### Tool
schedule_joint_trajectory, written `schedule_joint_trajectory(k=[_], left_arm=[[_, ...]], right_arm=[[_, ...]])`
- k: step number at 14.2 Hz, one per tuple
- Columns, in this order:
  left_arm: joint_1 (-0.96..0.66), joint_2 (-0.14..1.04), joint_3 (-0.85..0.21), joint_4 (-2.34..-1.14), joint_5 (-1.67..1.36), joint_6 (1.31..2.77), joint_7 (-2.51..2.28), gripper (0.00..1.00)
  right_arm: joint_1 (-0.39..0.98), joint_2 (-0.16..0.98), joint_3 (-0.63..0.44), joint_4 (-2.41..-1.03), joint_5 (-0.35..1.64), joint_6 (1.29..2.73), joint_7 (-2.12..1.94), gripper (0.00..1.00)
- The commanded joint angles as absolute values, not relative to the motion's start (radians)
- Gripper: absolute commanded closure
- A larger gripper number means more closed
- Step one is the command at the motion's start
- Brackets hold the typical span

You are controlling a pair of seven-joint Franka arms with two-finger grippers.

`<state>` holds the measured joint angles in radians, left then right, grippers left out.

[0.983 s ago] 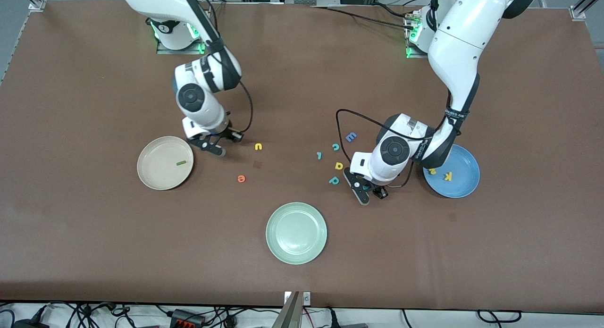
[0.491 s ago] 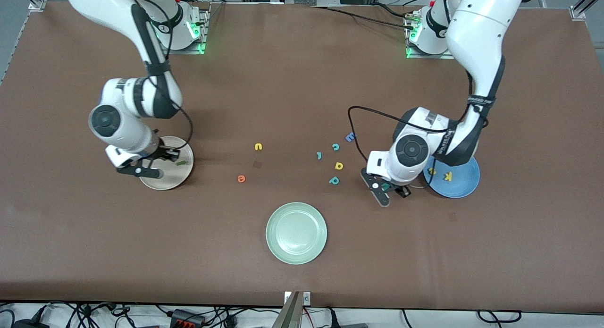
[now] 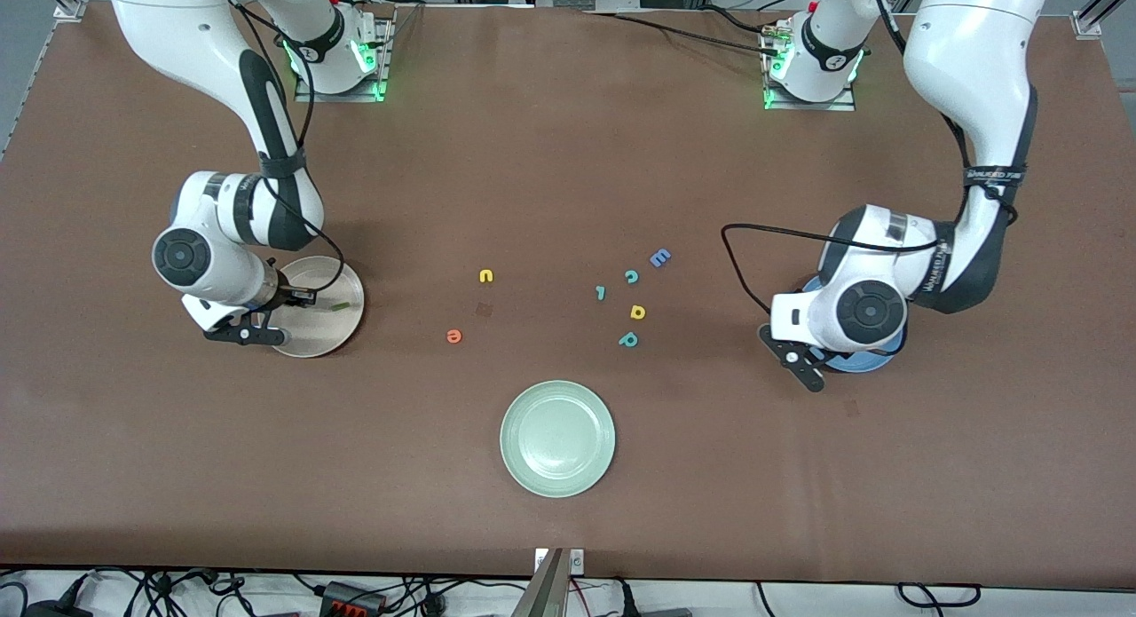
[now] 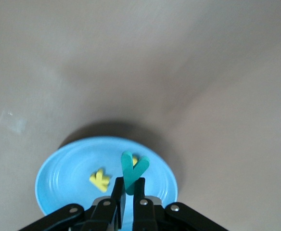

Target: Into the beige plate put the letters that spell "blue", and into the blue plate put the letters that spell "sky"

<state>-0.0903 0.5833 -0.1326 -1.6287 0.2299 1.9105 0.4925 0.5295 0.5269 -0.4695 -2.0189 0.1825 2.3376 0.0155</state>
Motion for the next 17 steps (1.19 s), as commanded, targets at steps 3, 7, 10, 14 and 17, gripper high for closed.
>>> schedule_joint_trajectory(k=[3,7,10,14,17], left_arm=[[-0.002,0.552,-0.152,-1.703,0.253,1.92,0.485,0.95],[0.006,0.549,-0.15,-1.703,0.253,1.911,0.474,0.29],[0.017,0.549,-0.152,-1.703,0.252,1.91,0.485,0.0],[0.017,0.517,-0.152,-1.688,0.241,1.864,0.473,0.0],[0.015,0.454,-0.152,-1.649,0.238,1.803,0.381,0.0]], right_arm=[[0.538,0.531,-0.468,-1.935,0.184,2.306,0.005,0.0],[0.59,0.529,-0.394,-1.89,0.187,2.27,0.003,0.0],[0.704,0.531,-0.38,-1.89,0.192,2.269,0.034,0.0],[0.808,0.54,-0.37,-1.888,0.225,2.284,0.198,0.04],[0.882,0.595,-0.37,-1.862,0.383,2.304,0.206,0.04]])
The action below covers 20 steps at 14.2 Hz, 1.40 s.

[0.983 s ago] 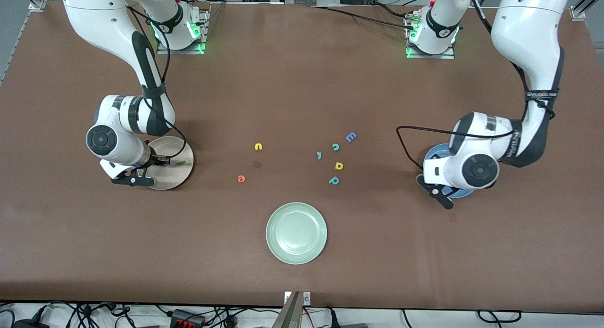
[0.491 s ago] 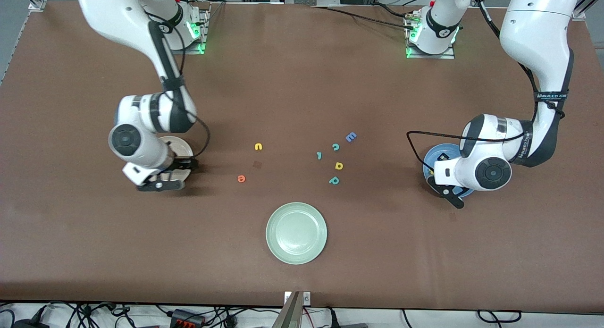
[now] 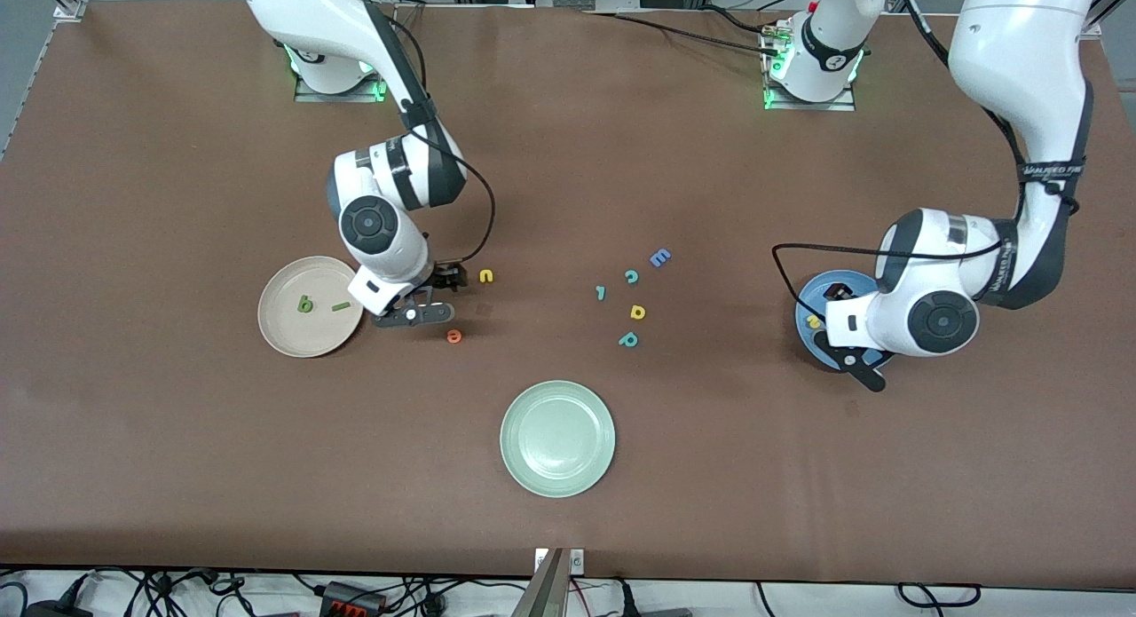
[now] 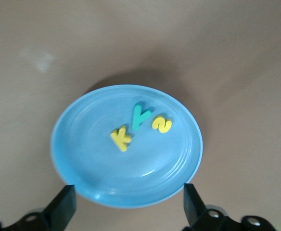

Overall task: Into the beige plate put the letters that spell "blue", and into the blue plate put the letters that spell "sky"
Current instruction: 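Grasp yellow u with the right gripper while the left gripper returns to rest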

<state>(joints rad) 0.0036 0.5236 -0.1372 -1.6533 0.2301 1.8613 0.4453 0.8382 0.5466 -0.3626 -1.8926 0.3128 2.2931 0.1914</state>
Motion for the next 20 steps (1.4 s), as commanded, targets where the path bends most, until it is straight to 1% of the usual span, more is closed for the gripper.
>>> schedule_joint_trajectory(k=[1,4,5,8,9,10,11,12,13,14,15,16,17,19,20], left_arm=[[0.017,0.445,-0.152,-1.625,0.238,1.769,0.341,0.0],[0.008,0.411,-0.153,-1.556,0.236,1.691,0.305,0.0],[0.009,0.4,-0.153,-1.536,0.236,1.649,0.286,0.0],[0.017,0.335,-0.147,-1.468,0.194,1.559,0.279,0.0],[0.021,0.331,-0.144,-1.436,0.152,1.527,0.279,0.0],[0.026,0.328,-0.141,-1.375,0.084,1.463,0.272,0.0],[0.025,0.333,-0.127,-1.312,0.048,1.406,0.247,0.0],[0.034,0.331,-0.103,-1.271,0.007,1.395,0.189,0.0],[0.028,0.322,-0.083,-1.255,-0.004,1.394,0.143,0.0],[0.02,0.29,-0.063,-1.264,-0.008,1.396,0.097,0.0],[0.02,0.247,-0.058,-1.285,-0.017,1.4,0.045,0.0],[0.006,0.197,-0.055,-1.336,-0.018,1.41,0.014,0.0],[-0.011,0.139,-0.054,-1.4,-0.011,1.454,0.029,0.0],[-0.035,-0.008,-0.003,-1.613,-0.035,1.605,0.023,0.0],[-0.054,-0.067,0.015,-1.688,-0.058,1.652,0.02,0.0]], right_arm=[[0.905,0.618,-0.37,-1.859,0.39,2.309,0.218,0.09],[0.928,0.655,-0.365,-1.855,0.393,2.355,0.287,0.14],[0.945,0.661,-0.365,-1.853,0.393,2.358,0.314,0.19],[0.948,0.661,-0.365,-1.853,0.393,2.358,0.33,0.25],[0.948,0.663,-0.365,-1.845,0.394,2.358,0.337,0.25],[0.95,0.664,-0.365,-1.841,0.393,2.358,0.351,0.26],[0.95,0.667,-0.365,-1.839,0.393,2.358,0.354,0.29],[0.95,0.669,-0.365,-1.839,0.393,2.358,0.354,0.31],[0.951,0.67,-0.364,-1.839,0.393,2.355,0.354,0.34],[0.954,0.67,-0.364,-1.841,0.393,2.349,0.354,0.38],[0.956,0.669,-0.364,-1.841,0.394,2.344,0.354,0.39],[0.957,0.67,-0.365,-1.842,0.4,2.342,0.354,0.39],[0.957,0.669,-0.365,-1.842,0.4,2.339,0.354,0.39],[0.959,0.669,-0.364,-1.842,0.402,2.339,0.37,0.39],[0.966,0.669,-0.364,-1.844,0.402,2.339,0.382,0.39]])
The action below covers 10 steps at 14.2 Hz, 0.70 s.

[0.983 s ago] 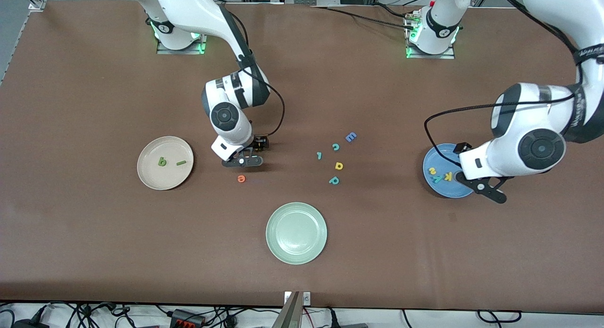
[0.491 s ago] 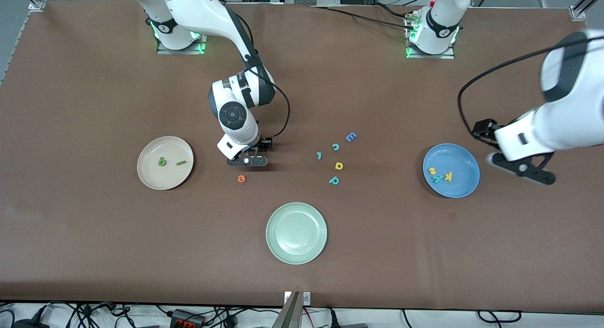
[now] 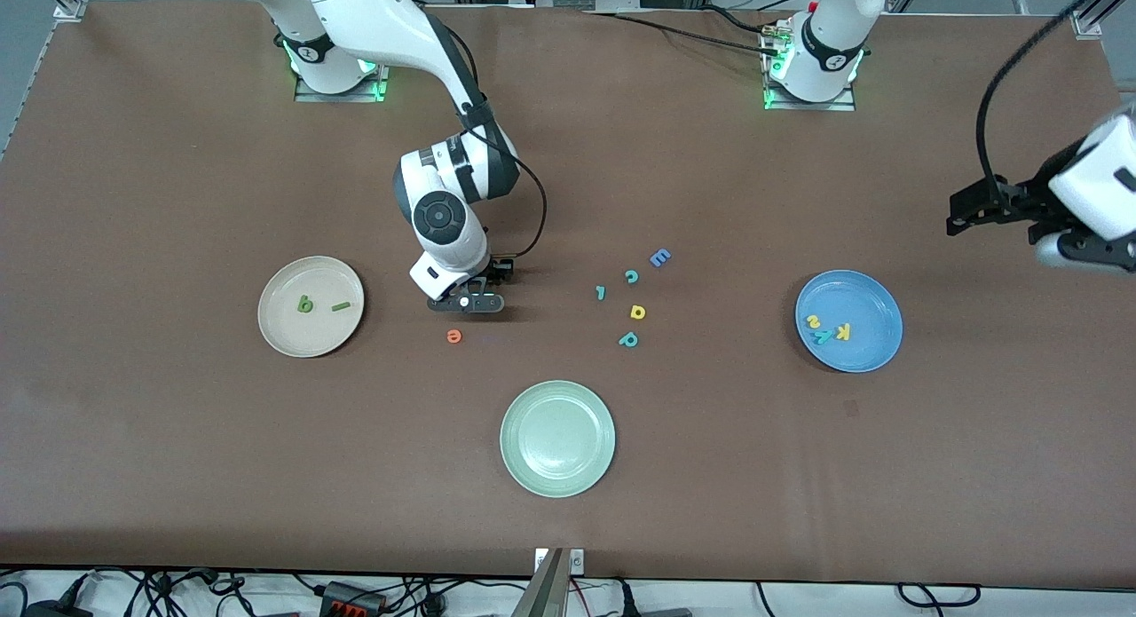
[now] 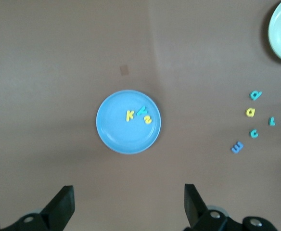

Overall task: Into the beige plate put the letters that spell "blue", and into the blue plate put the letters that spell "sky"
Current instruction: 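Grasp yellow u with the right gripper while the left gripper returns to rest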

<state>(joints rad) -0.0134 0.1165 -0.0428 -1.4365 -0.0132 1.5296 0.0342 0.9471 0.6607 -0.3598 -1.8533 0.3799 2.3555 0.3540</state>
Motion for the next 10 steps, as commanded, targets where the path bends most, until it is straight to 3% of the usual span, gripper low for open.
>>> schedule_joint_trajectory(k=[1,4,7,10], left_arm=[[-0.055,-0.083,0.017,-1.706,-0.06,1.655,0.028,0.0],[-0.057,-0.072,0.011,-1.744,-0.058,1.655,0.005,0.0],[-0.049,-0.012,0.009,-1.68,-0.06,1.661,0.0,0.0],[-0.049,-0.023,-0.005,-1.694,-0.06,1.689,-0.005,0.0]], right_arm=[[0.969,0.669,-0.364,-1.844,0.402,2.338,0.391,0.39],[0.973,0.669,-0.364,-1.844,0.402,2.324,0.396,0.41],[0.973,0.669,-0.365,-1.844,0.4,2.318,0.387,0.46],[0.966,0.667,-0.365,-1.839,0.399,2.322,0.385,0.46]])
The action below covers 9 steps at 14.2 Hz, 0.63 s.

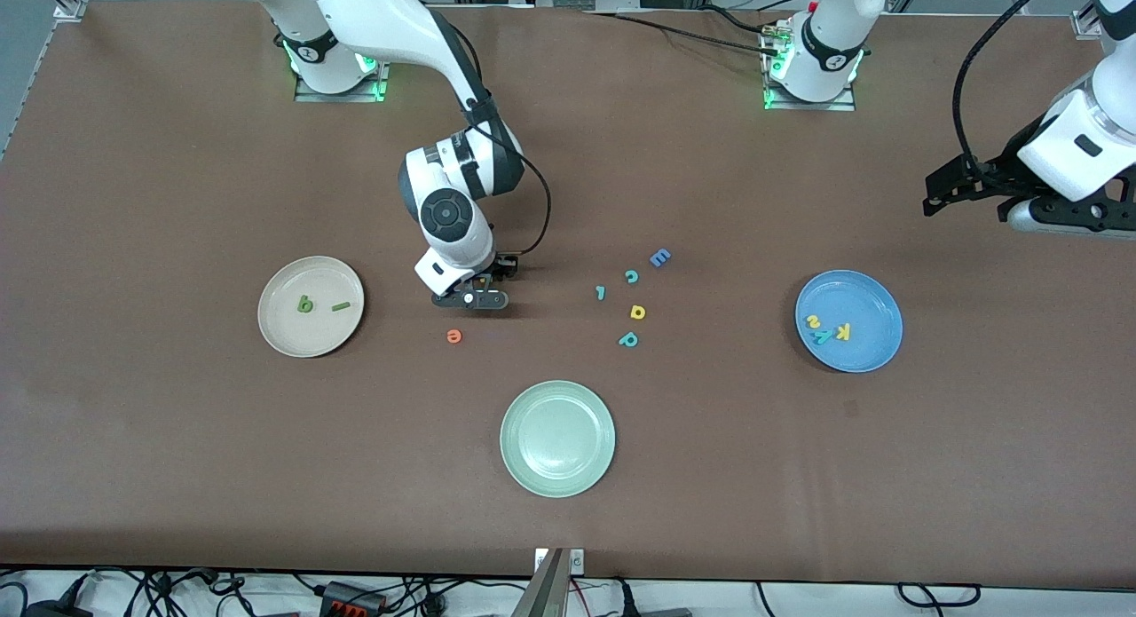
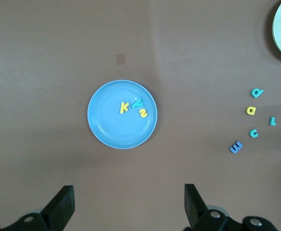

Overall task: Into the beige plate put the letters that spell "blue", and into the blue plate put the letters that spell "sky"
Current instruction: 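Carry yellow u into the beige plate and open the right gripper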

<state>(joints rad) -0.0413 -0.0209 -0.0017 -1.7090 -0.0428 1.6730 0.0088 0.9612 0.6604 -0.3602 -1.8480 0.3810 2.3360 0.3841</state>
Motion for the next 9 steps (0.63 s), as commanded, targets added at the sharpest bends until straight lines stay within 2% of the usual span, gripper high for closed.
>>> schedule_joint_trajectory(k=[1,3,4,6,9], left_arm=[[-0.049,-0.025,-0.006,-1.695,-0.058,1.689,0.005,0.0],[-0.067,-0.005,-0.018,-1.655,-0.028,1.697,0.005,0.0],[-0.069,0.03,-0.038,-1.605,0.0,1.691,0.009,0.0],[-0.061,0.035,-0.046,-1.594,-0.003,1.675,-0.005,0.0],[-0.045,0.051,-0.037,-1.585,-0.055,1.683,0.002,0.0]], right_arm=[[0.962,0.669,-0.365,-1.839,0.397,2.325,0.384,0.46],[0.962,0.669,-0.365,-1.839,0.399,2.326,0.383,0.5],[0.962,0.669,-0.367,-1.839,0.399,2.324,0.383,0.57],[0.959,0.667,-0.365,-1.839,0.399,2.326,0.383,0.74],[0.954,0.667,-0.367,-1.833,0.399,2.33,0.387,0.79]])
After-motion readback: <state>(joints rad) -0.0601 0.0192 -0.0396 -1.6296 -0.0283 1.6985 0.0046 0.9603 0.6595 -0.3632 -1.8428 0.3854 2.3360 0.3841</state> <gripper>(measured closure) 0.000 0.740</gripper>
